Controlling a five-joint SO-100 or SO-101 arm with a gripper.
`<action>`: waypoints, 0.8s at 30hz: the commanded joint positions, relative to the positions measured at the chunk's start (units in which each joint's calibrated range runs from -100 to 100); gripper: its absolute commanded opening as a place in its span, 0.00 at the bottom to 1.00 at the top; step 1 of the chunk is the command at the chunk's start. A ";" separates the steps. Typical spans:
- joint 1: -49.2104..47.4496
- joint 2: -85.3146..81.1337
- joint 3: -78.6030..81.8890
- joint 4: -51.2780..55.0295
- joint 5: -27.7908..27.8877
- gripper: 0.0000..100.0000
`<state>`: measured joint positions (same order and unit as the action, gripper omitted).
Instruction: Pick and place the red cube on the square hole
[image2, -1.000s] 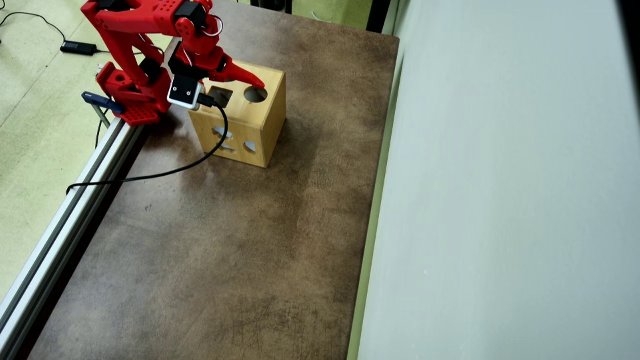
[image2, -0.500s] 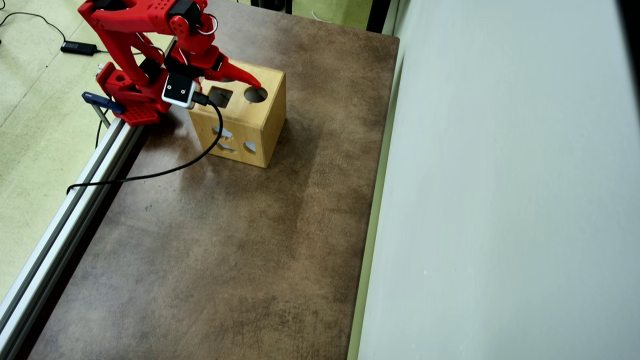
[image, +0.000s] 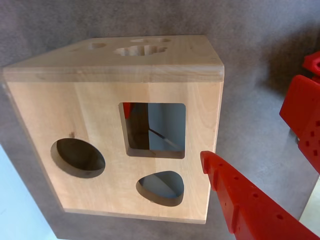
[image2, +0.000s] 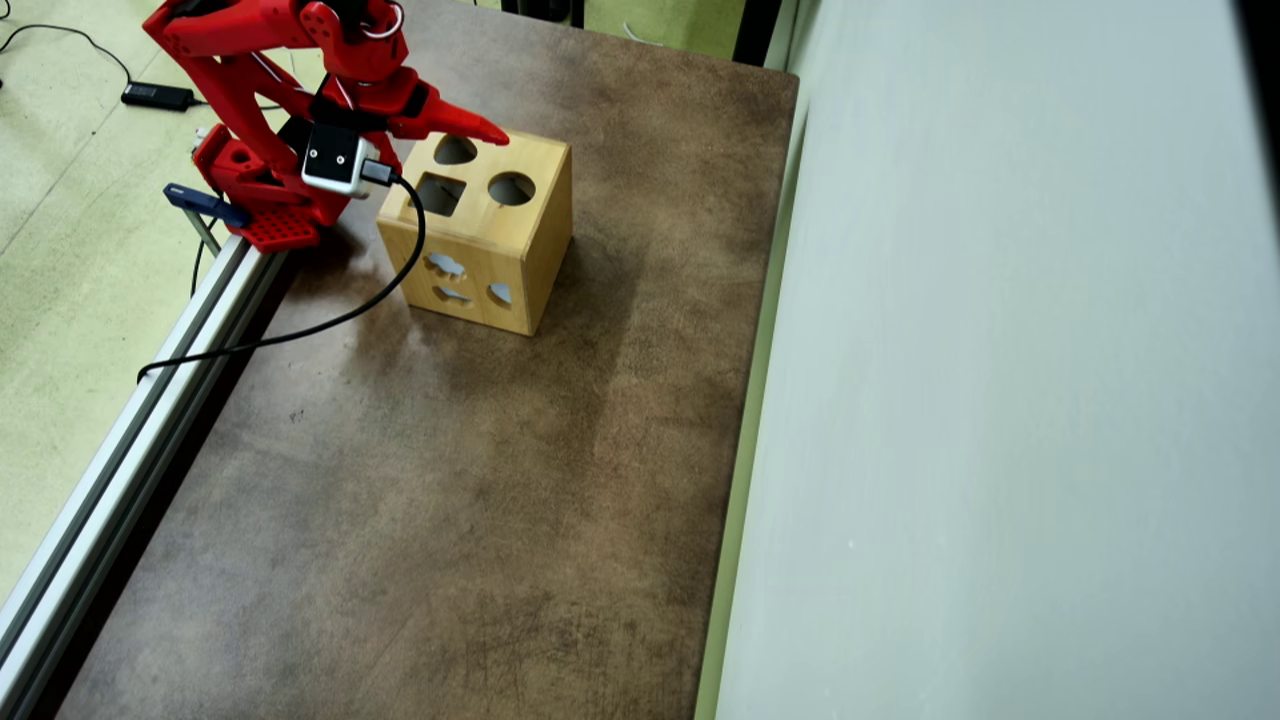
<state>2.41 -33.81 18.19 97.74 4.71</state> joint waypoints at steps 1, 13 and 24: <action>0.12 -3.85 -0.93 0.09 -0.10 0.72; 0.12 -7.59 -1.20 0.01 -0.15 0.72; 0.12 -7.50 -16.23 0.17 -0.15 0.72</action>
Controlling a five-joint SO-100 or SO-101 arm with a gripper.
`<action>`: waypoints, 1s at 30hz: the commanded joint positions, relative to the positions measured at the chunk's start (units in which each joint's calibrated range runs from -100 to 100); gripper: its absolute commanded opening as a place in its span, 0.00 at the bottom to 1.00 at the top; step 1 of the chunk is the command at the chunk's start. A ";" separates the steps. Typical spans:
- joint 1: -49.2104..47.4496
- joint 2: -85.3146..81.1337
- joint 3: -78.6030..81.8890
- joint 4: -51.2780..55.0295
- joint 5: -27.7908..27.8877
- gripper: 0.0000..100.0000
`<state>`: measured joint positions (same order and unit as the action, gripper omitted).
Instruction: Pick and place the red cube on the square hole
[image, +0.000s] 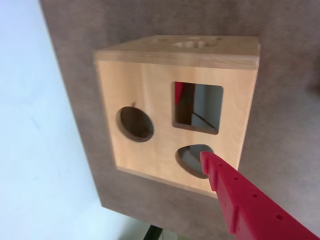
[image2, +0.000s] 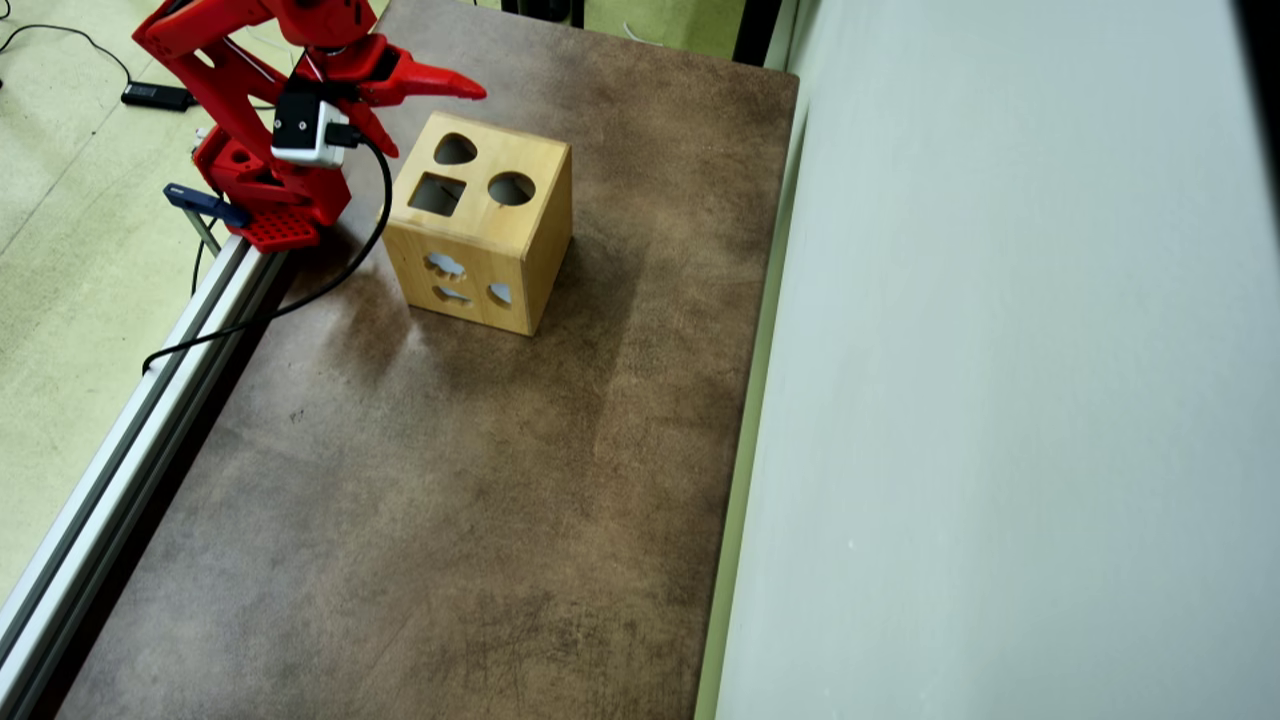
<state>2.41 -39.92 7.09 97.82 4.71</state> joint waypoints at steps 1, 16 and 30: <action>0.12 -1.40 -5.39 0.09 -0.15 0.71; 0.19 -1.57 -3.69 0.57 0.00 0.71; 0.19 -16.86 13.66 0.41 -0.05 0.72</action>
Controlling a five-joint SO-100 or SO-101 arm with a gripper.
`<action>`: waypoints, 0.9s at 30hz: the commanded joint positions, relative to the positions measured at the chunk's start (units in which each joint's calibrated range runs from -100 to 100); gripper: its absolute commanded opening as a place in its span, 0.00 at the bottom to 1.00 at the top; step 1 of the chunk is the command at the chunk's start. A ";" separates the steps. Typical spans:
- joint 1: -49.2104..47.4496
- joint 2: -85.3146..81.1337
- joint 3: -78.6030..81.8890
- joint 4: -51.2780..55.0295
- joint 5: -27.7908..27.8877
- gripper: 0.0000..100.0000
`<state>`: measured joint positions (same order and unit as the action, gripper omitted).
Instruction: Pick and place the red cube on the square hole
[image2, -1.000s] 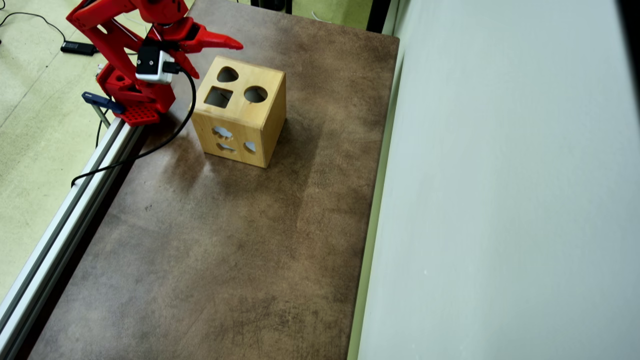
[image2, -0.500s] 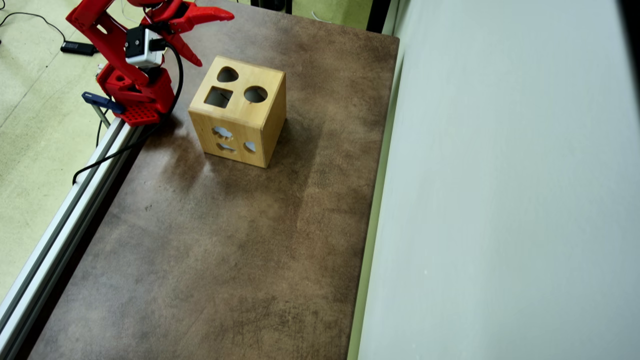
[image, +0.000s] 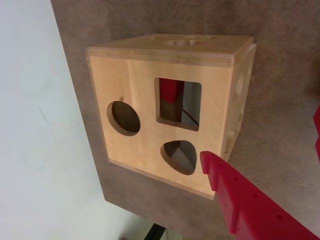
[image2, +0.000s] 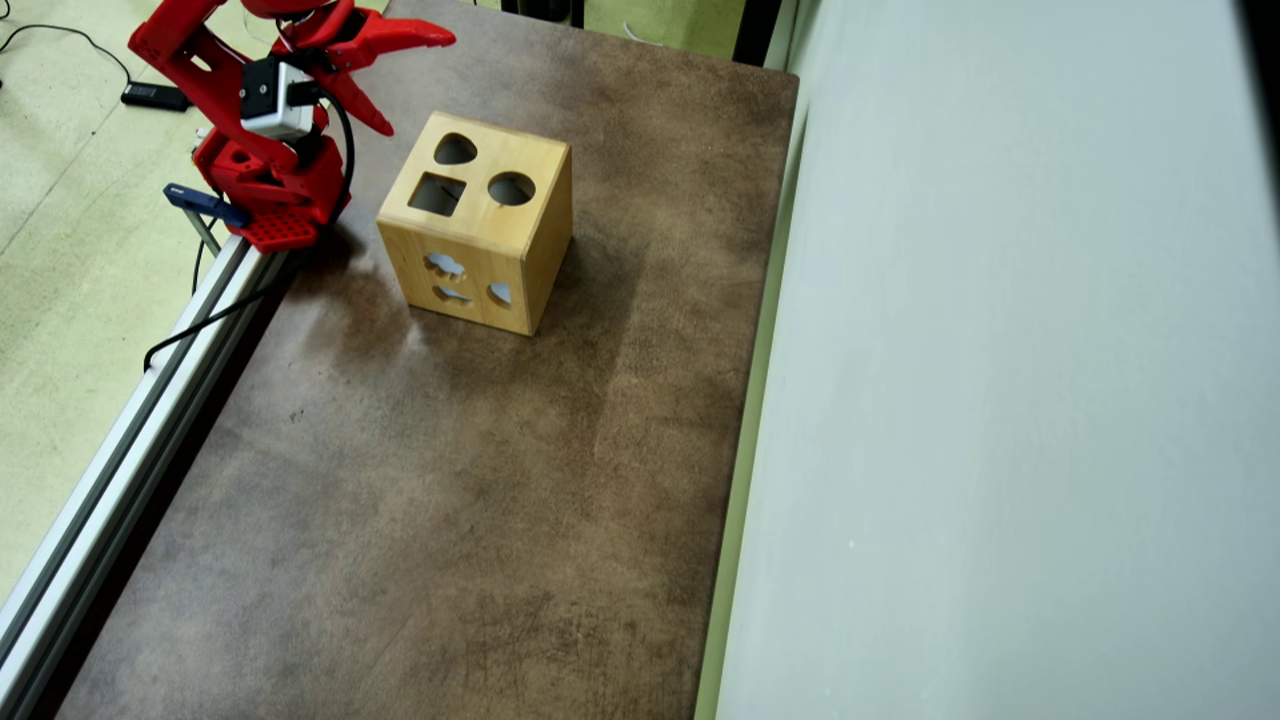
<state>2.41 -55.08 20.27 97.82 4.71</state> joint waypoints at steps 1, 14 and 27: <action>0.19 -1.60 0.48 0.41 -0.05 0.71; -0.55 -1.77 0.48 0.33 -0.10 0.79; -0.18 -1.69 0.48 0.25 -0.10 0.89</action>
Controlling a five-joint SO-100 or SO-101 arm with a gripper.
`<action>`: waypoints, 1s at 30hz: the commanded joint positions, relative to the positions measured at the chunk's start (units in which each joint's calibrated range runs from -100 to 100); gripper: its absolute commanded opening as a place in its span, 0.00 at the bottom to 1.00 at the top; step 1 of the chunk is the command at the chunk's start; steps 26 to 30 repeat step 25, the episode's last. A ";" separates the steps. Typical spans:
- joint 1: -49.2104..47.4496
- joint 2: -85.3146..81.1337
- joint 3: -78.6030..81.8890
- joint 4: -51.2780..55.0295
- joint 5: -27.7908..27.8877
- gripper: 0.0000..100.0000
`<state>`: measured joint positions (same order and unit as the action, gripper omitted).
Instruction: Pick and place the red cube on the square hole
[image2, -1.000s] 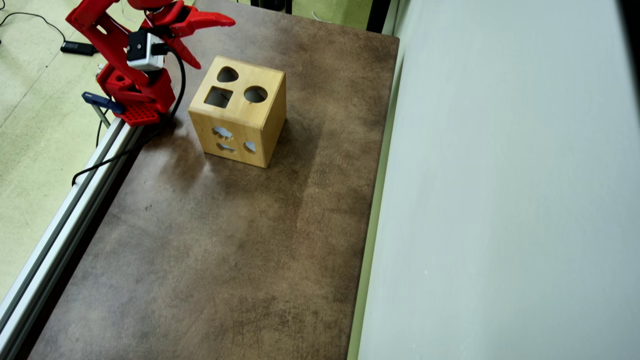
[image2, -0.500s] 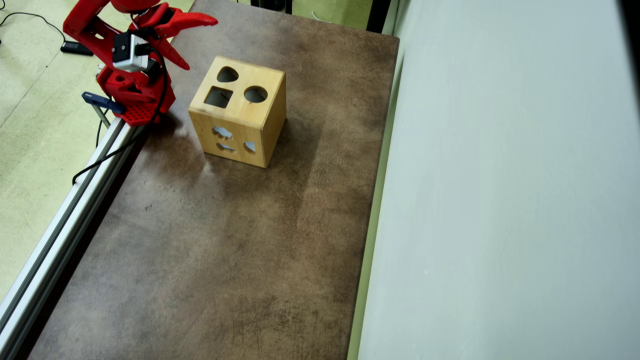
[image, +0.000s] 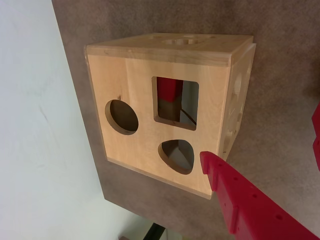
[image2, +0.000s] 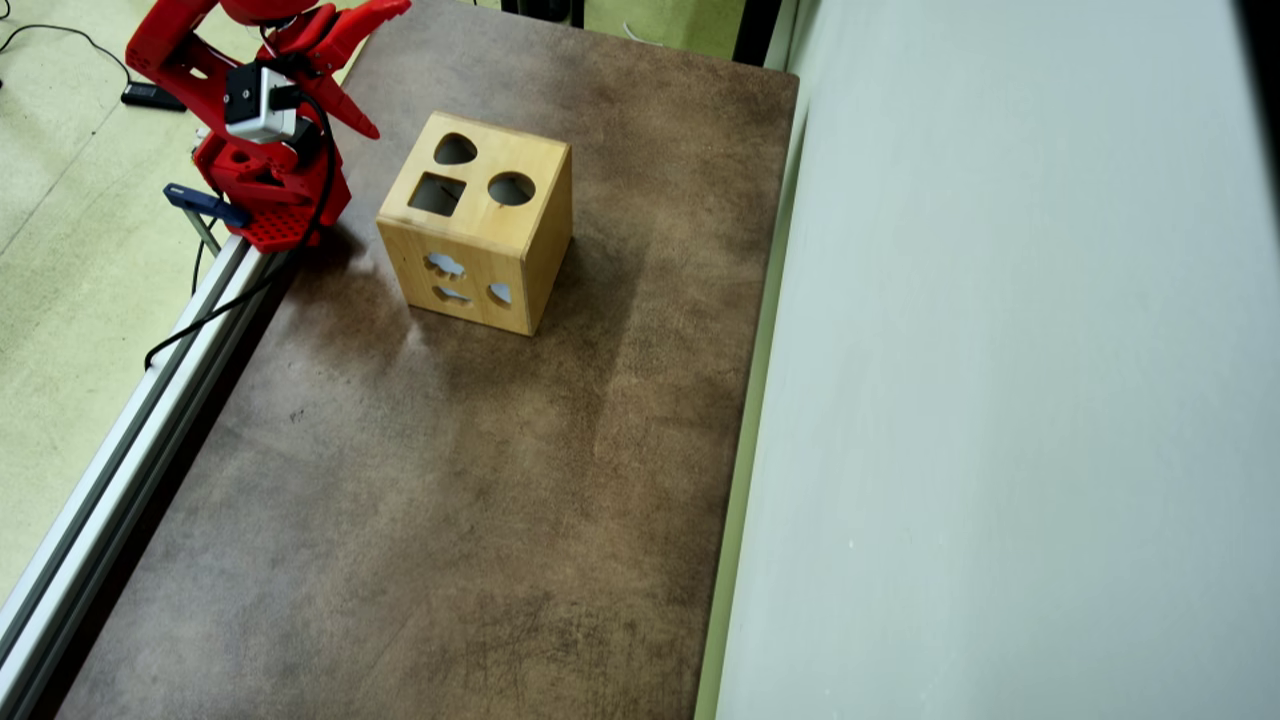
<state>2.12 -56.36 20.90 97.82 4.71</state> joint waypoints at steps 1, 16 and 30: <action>0.11 -0.42 -0.15 0.25 -0.10 0.89; 0.33 -0.42 0.03 -0.23 -0.05 0.89; 0.41 -0.42 0.03 -0.23 -0.10 0.89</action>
